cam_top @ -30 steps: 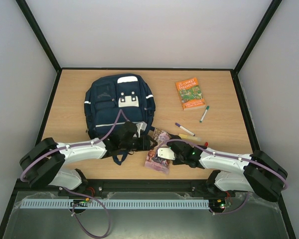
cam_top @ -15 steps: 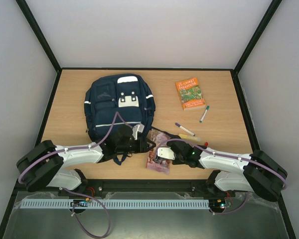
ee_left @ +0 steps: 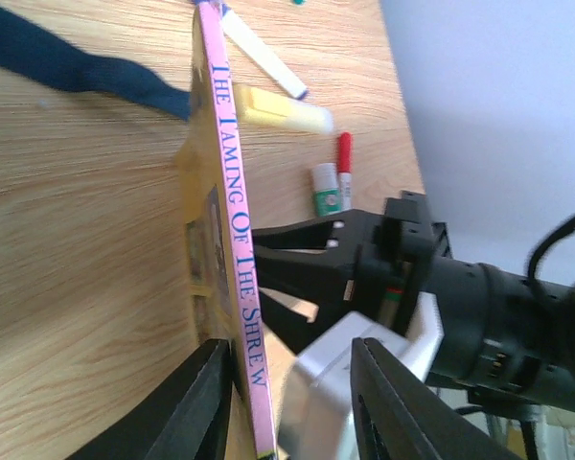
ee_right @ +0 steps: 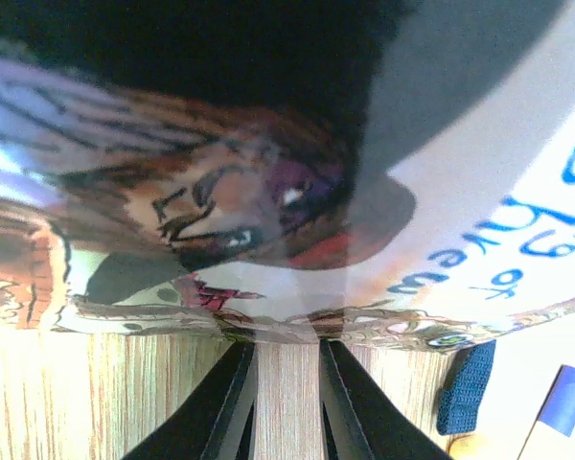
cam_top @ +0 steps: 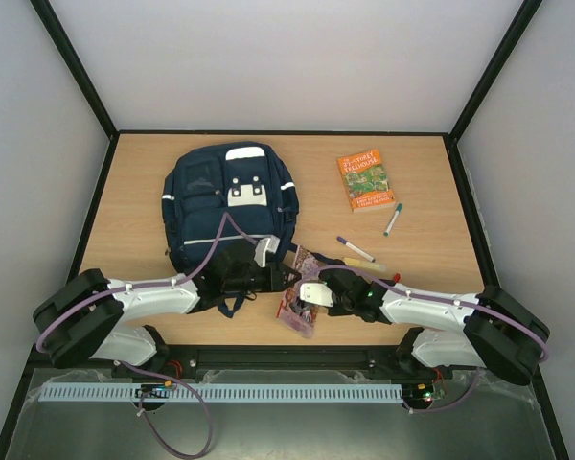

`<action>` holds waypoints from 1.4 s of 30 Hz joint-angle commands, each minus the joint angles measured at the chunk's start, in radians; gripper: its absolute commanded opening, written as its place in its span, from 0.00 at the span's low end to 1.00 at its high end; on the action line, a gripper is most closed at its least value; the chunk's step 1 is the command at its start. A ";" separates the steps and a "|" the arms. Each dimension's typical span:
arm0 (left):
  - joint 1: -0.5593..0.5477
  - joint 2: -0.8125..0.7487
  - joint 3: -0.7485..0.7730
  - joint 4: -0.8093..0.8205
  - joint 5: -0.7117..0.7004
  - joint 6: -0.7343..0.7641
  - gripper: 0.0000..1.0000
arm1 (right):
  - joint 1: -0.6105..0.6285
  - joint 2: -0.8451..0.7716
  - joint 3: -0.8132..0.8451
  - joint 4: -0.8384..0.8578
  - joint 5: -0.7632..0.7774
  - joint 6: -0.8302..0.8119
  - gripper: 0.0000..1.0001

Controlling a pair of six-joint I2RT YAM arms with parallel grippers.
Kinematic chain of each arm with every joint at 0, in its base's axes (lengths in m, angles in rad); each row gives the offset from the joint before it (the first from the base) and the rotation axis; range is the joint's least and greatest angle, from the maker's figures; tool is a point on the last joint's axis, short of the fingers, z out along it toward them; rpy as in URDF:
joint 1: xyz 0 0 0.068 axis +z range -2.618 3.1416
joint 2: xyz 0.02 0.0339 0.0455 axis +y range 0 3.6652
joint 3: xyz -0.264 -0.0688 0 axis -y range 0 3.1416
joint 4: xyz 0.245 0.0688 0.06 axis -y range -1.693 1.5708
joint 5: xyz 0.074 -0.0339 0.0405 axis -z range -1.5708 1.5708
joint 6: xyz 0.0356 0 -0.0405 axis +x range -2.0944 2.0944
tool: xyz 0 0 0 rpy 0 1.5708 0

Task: Pack the student bag
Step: Pick up the book from the center of the board.

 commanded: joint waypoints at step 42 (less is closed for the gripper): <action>0.344 -0.399 0.353 -0.346 0.057 0.338 0.02 | -0.606 -0.054 0.699 -0.378 -1.038 0.769 0.99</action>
